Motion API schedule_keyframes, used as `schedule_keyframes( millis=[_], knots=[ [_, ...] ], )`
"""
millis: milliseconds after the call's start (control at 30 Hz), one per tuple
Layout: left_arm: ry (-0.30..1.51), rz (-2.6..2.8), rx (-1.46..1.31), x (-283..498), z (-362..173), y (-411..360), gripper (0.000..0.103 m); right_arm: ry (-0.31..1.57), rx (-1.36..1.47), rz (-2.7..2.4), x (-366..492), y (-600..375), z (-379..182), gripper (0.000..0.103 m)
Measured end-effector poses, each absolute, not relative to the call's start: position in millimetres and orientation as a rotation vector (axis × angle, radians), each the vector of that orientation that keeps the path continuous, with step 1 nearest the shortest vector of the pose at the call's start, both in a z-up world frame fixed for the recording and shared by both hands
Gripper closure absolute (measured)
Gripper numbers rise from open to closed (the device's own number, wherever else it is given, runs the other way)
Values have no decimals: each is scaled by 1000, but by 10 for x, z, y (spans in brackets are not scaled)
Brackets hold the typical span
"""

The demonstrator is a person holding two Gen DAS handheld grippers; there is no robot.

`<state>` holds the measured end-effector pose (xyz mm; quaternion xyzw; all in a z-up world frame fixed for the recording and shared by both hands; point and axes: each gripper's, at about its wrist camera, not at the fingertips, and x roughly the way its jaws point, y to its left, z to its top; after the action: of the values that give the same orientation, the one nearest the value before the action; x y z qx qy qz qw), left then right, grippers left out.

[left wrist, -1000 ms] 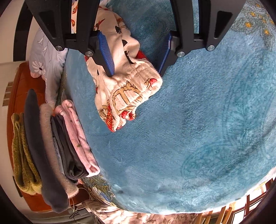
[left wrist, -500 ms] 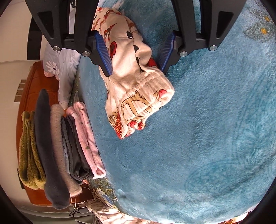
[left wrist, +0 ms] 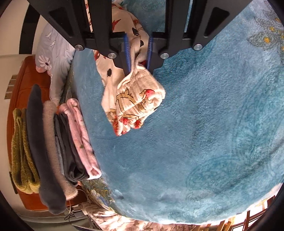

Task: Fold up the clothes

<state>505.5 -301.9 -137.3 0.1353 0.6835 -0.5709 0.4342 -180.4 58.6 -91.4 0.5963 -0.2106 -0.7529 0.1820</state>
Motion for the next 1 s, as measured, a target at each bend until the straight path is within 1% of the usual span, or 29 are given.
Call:
schedule_keyframes(
  millis=[167, 233, 300, 367, 433, 500, 567, 633, 733, 800, 867, 933, 1000],
  knots=[
    [1663, -1563, 260, 5156, -873, -2839, 92, -553, 1543, -2095, -1780, 586, -422, 89],
    [1617, -1583, 272, 5215, -815, -2729, 92, -554, 1487, -2078, -1768, 644, -231, 89],
    [1615, -1539, 326, 5265, -978, -2628, 92, -541, 1455, -2082, -1783, 741, -156, 89],
    [1719, -1445, 367, 5323, -1321, -2548, 92, -531, 1505, -2083, -1815, 859, -310, 89],
    [1797, -1351, 395, 5389, -1587, -2448, 92, -522, 1602, -2090, -1823, 951, -613, 89],
    [1809, -1359, 386, 5428, -1649, -2382, 91, -539, 1691, -2103, -1803, 1059, -907, 89],
    [1794, -1381, 406, 5423, -1605, -2385, 91, -615, 1730, -2095, -1763, 1163, -1075, 89],
    [1782, -1392, 422, 5392, -1581, -2406, 91, -612, 1731, -2107, -1734, 1173, -1063, 89],
    [1759, -1396, 438, 5374, -1586, -2391, 88, -516, 1679, -2140, -1714, 1022, -847, 89],
    [1763, -1393, 432, 5371, -1629, -2387, 88, -430, 1597, -2154, -1635, 883, -608, 89],
    [1769, -1392, 426, 5381, -1646, -2388, 88, -250, 1471, -2189, -1448, 671, -307, 89],
    [1765, -1395, 431, 5379, -1641, -2395, 88, 24, 1279, -2240, -1095, 389, 23, 89],
    [1757, -1399, 440, 5367, -1632, -2405, 87, 192, 1103, -2198, -687, 142, 264, 89]
  ],
)
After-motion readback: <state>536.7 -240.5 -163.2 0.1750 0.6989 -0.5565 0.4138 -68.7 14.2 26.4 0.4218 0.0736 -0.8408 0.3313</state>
